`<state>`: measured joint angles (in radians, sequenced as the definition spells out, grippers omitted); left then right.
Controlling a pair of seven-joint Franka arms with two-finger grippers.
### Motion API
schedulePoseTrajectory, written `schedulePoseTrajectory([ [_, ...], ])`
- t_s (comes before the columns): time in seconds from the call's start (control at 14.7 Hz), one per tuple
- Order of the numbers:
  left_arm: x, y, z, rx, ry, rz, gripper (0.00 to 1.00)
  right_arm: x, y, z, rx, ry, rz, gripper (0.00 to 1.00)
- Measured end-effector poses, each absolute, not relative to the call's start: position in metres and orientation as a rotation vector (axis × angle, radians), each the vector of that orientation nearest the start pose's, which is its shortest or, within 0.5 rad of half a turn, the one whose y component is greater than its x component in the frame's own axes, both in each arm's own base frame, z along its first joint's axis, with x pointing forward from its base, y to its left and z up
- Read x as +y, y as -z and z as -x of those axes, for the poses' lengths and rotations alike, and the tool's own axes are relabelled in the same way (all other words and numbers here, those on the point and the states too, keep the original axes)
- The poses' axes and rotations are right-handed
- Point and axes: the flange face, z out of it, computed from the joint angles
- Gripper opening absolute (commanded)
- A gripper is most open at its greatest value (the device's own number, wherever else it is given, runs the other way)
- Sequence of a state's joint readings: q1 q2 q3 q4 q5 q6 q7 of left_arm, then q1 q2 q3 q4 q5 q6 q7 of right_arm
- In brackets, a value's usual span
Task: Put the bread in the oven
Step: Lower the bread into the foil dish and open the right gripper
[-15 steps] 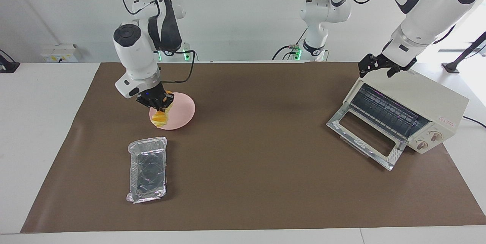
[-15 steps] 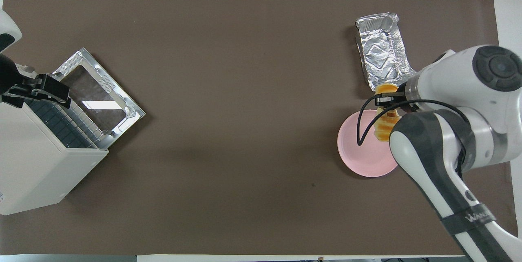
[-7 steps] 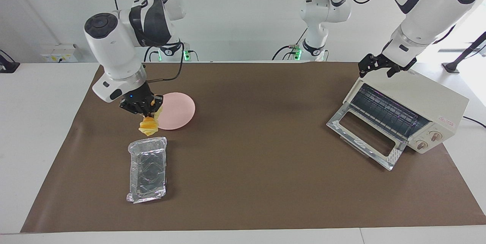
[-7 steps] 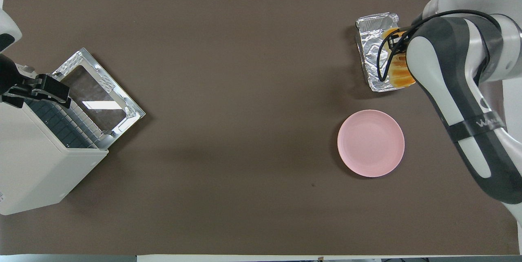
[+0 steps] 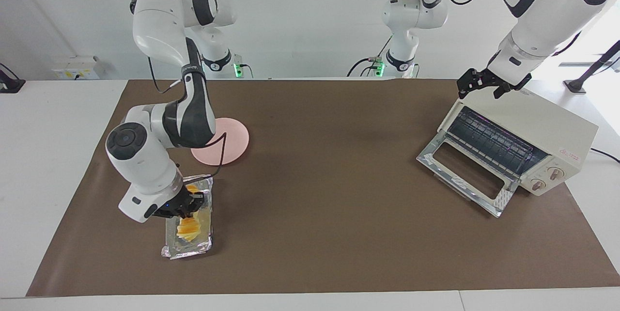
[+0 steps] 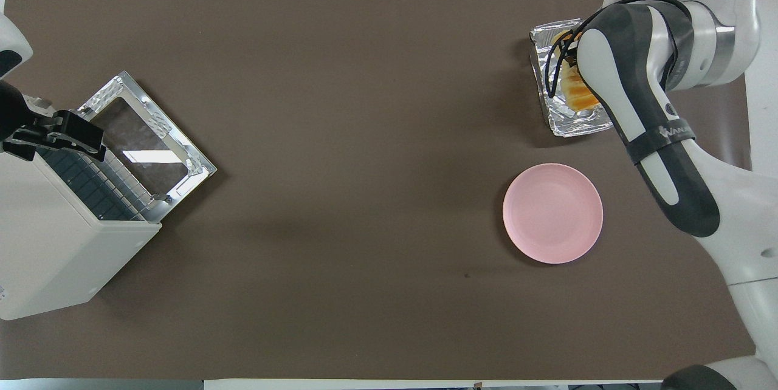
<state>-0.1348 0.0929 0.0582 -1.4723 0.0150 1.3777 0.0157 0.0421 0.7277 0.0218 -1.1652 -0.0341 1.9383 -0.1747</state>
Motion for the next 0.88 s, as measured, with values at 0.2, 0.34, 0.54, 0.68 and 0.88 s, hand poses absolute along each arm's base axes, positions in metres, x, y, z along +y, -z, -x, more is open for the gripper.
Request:
schedulePoseTrajectory([
  [0.2,-0.043,-0.603,-0.56,0.141,-0.29,3.099,1.0,0.041,-0.353,-0.762,-0.393,0.142,3.141,0.0],
  [0.34,-0.043,-0.603,-0.56,0.141,-0.29,3.099,1.0,0.043,-0.344,-0.762,-0.4,0.163,3.139,0.0],
  [0.54,-0.043,-0.603,-0.56,0.141,-0.29,3.099,1.0,0.046,-0.335,-0.76,-0.406,0.143,3.137,0.0],
  [0.68,-0.043,-0.603,-0.56,0.141,-0.29,3.099,1.0,0.046,-0.332,-0.759,-0.405,0.133,3.137,0.99],
  [0.88,-0.043,-0.603,-0.56,0.141,-0.29,3.099,1.0,0.043,-0.333,-0.757,-0.4,0.115,3.139,1.0],
])
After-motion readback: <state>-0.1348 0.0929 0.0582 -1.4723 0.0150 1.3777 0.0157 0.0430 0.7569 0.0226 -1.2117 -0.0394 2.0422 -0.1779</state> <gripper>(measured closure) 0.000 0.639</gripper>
